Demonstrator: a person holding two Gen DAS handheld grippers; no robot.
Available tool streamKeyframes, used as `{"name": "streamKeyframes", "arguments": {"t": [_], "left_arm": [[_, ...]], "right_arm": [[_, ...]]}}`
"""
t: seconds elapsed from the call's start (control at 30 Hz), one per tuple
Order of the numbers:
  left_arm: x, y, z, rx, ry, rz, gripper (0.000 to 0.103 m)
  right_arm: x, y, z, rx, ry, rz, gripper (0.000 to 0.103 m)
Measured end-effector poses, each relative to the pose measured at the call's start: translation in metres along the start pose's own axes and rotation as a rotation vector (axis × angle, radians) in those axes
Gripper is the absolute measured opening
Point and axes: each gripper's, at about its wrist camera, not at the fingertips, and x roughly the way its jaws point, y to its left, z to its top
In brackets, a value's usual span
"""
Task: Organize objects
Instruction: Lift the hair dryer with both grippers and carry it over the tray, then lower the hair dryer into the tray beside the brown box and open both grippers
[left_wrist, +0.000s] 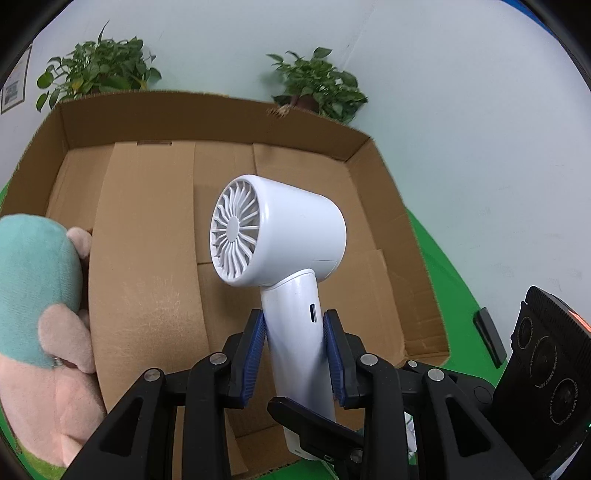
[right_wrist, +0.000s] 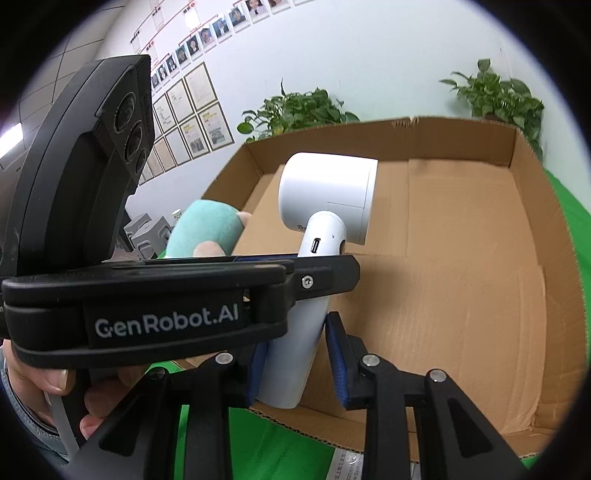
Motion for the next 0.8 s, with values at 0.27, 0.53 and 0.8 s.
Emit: {"name": "streamKeyframes", "arguments": {"t": [0.27, 0.53, 0.8], "left_arm": [[0.034, 0.005, 0.002, -0.015, 0.054, 0.036, 0.028], [0.057, 0.007, -0.002, -0.027, 0.102, 0.064, 0.028], [0.059, 0.004, -0.008, -0.034, 0.118, 0.077, 0.028]], "right_arm": [[0.015, -0.011, -0.009, 0.042, 0.046, 0.012, 0.029], [0.032, -0.02, -0.019, 0.069, 0.099, 0.017, 0.028], [0.037, -0.022, -0.028, 0.084, 0.13, 0.009, 0.025]]}}
